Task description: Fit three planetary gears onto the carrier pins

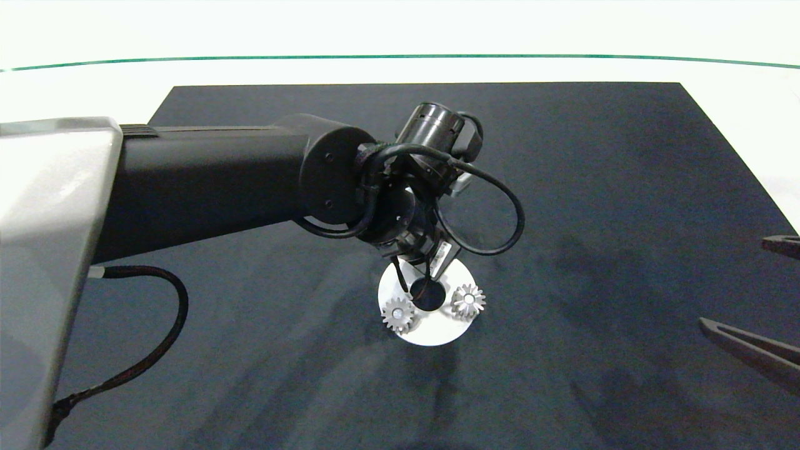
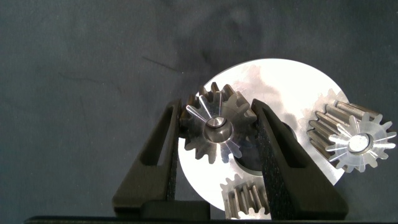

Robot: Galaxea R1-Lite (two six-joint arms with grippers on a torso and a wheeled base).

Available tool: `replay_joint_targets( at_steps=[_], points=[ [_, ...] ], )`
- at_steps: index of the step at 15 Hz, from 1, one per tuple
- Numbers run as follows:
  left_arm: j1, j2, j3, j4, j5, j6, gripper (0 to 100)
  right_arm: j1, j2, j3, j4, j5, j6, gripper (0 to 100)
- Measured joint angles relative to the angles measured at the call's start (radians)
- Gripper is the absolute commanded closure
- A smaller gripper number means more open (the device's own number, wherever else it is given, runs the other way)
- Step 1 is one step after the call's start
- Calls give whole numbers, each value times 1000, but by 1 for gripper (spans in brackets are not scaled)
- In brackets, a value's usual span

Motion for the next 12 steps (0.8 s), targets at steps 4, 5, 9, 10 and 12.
replay_joint_targets(
  at_steps=[4, 5, 9, 10, 12],
  points=[
    [0, -2, 2, 2, 0, -2, 0, 0, -2, 0, 0, 0, 0, 0],
    [0, -3, 2, 2, 0, -3, 0, 0, -2, 0, 0, 0, 0, 0],
    [13, -59, 21, 24, 0, -8, 0, 0, -4, 0, 0, 0, 1, 0],
    [23, -93, 37, 41, 0, -14, 0, 0, -4, 0, 0, 0, 1, 0],
    [57, -182, 96, 63, 0, -29, 0, -2, -4, 0, 0, -6, 1, 0]
  ],
)
